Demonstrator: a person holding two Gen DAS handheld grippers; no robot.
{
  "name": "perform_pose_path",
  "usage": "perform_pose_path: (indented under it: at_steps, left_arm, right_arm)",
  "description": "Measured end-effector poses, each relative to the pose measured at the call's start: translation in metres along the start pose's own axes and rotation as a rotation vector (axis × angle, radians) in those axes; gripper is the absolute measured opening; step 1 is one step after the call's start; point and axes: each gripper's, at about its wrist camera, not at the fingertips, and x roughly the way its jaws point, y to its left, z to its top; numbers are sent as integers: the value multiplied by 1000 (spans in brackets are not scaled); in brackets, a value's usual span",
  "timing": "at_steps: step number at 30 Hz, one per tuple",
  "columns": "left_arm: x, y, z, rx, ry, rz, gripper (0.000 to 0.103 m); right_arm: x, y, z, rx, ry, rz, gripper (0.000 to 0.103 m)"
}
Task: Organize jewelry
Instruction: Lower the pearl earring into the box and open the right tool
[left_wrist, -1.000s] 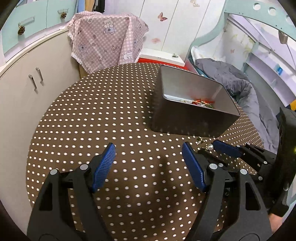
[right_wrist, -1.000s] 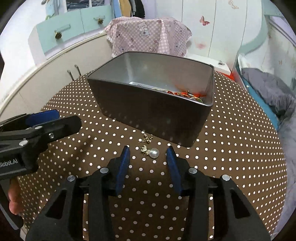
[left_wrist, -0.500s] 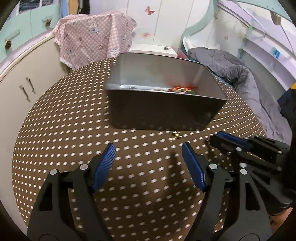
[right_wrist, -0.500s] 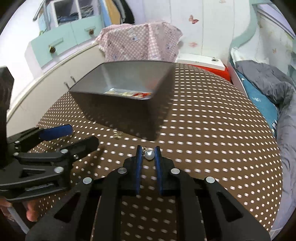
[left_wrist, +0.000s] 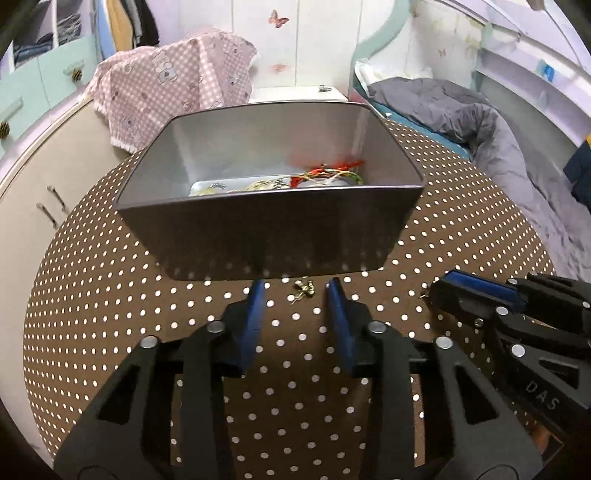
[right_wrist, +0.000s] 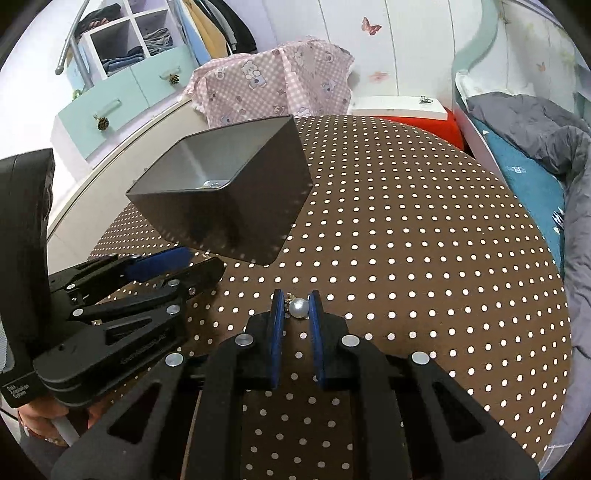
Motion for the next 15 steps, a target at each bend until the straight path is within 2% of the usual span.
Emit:
perform_pose_path:
  at_steps: [2,4,10,13,15]
  left_arm:
    - [-2,-5,-1,15,-3,-17,18]
    - [-3,-7,-2,26,-6,-32,11]
    - [-18,-3,-2,-2,-42,-107,11]
    - [-36,0,-2,-3,-89,-163,11]
    - [-50,2,-1,-2,-136,-175,11]
  right_arm:
    - [0,0,0,2,0,4,12]
    - [0,0,0,4,-1,4,12]
    - [-4,-5,-1,36,-13,50,12]
    - [-10,-4,-1,53,-28,72,12]
    - [-17,1,2,47,-46,81,12]
